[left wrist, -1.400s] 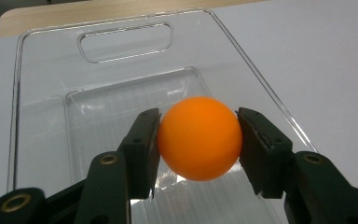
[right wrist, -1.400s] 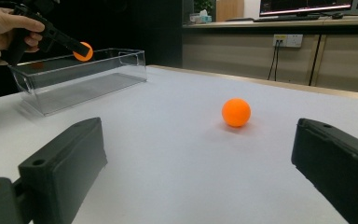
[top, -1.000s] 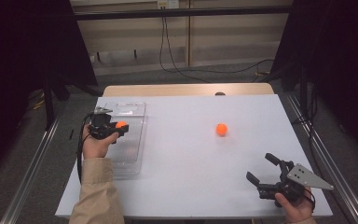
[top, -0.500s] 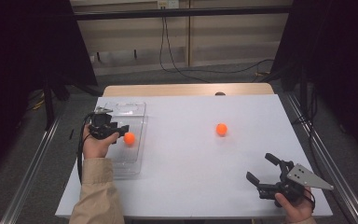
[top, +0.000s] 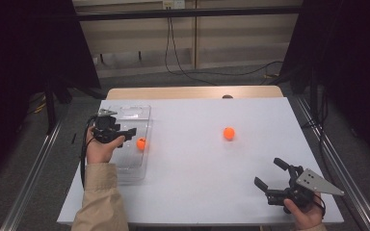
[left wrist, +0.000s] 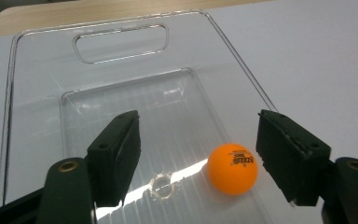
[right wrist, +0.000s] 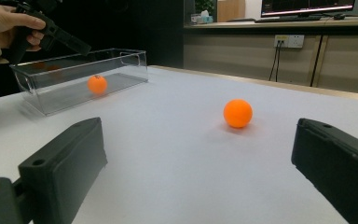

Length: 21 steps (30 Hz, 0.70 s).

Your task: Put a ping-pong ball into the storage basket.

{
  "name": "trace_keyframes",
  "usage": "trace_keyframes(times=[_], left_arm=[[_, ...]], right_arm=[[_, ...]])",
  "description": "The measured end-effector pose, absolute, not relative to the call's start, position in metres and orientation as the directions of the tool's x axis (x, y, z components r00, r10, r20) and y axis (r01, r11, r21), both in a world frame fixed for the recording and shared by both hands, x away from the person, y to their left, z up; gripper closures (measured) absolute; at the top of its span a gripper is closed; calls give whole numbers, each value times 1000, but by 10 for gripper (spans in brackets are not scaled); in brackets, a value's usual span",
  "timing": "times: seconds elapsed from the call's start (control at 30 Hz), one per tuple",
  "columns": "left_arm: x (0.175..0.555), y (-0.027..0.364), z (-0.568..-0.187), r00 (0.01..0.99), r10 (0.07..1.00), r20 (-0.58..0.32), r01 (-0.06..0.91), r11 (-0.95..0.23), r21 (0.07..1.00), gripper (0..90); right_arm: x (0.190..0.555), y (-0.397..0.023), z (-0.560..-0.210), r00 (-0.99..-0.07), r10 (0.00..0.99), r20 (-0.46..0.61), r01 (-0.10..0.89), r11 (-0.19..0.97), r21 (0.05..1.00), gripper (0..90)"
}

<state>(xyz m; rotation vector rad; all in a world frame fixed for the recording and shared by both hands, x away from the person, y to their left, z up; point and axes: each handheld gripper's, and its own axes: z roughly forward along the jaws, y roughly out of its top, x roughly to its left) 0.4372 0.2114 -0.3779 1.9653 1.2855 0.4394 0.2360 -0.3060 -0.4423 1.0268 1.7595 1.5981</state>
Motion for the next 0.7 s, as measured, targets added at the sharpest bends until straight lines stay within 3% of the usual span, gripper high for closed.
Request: trace_keyframes(times=[0.7], left_arm=[[436, 194, -372, 490, 862, -128, 623, -243, 743, 168]], right_arm=[[237, -307, -443, -560, 822, 100, 179, 1, 984, 25]])
